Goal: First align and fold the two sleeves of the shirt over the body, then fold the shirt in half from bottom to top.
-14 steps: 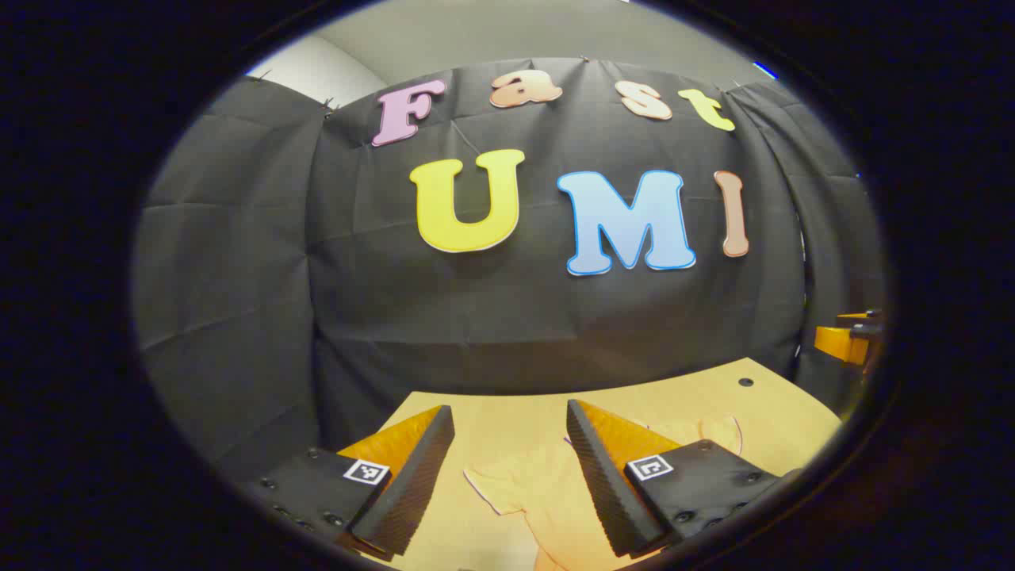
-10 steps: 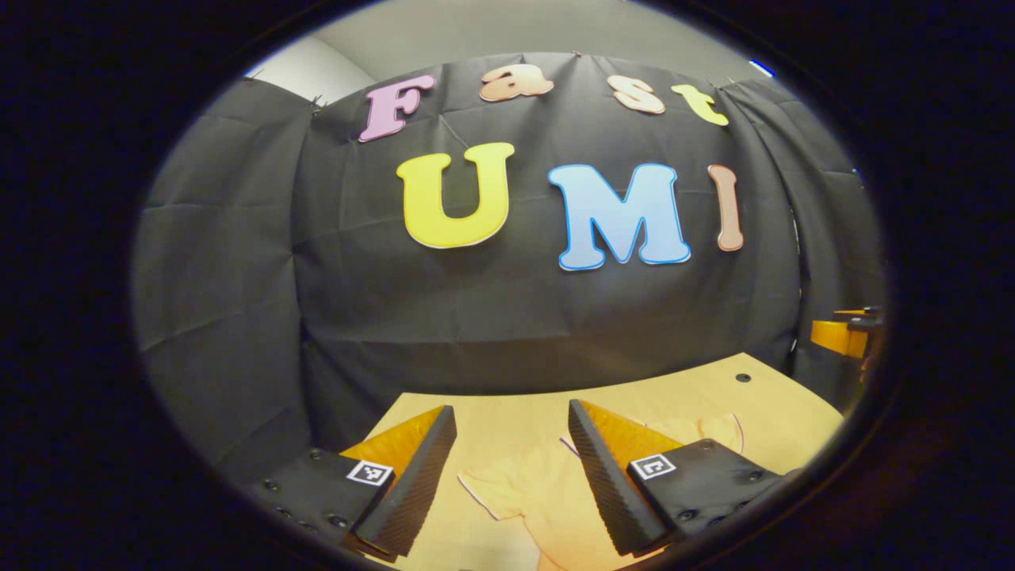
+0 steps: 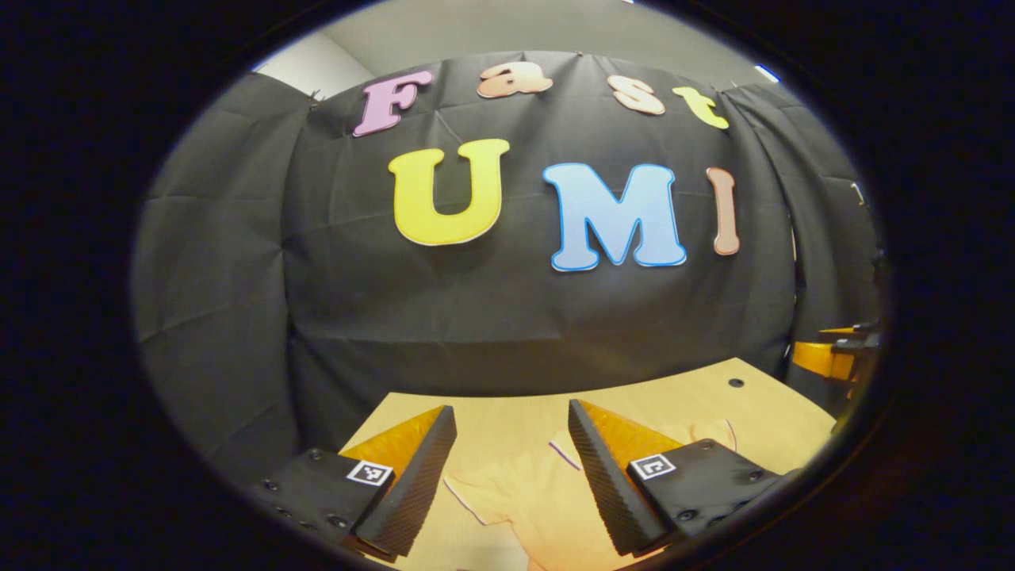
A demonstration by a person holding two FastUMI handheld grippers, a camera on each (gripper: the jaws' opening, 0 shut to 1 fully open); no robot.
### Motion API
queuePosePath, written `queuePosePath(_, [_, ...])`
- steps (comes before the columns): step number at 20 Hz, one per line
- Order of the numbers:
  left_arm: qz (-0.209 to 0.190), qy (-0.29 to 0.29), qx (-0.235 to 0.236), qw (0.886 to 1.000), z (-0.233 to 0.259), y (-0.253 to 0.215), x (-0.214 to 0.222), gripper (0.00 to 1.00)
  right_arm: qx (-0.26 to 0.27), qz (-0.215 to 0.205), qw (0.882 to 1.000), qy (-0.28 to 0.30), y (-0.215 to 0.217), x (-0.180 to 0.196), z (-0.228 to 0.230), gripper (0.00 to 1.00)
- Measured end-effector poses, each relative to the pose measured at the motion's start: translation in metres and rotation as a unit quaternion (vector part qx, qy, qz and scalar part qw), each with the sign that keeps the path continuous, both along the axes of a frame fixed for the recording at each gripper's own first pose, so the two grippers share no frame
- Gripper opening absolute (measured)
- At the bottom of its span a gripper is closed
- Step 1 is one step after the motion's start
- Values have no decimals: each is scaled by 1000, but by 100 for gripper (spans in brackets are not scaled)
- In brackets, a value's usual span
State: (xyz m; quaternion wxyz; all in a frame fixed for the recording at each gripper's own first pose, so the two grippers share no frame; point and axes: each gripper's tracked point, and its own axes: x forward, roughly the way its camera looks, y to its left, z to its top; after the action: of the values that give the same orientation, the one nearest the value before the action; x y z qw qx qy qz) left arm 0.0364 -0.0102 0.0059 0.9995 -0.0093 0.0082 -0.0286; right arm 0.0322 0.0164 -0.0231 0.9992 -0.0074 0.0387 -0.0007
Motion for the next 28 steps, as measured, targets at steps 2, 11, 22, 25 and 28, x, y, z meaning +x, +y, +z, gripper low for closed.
queuePosePath(2, [1,0,1,1000,1,1,-1,93,-1,-3,1000,18,-3,6,-13,95])
queuePosePath(11, [12,7,-5,1000,2,8,-3,96,26,-2,992,121,-17,52,-87,95])
queuePosePath(22, [16,15,-5,1000,-1,12,2,96,20,-7,963,269,-36,103,-202,95])
queuePosePath(25, [16,20,-7,1000,-3,12,4,96,15,-12,954,299,-42,111,-224,95])
queuePosePath(28, [19,24,-9,1000,-6,13,6,90,12,-18,945,328,-46,112,-244,96])
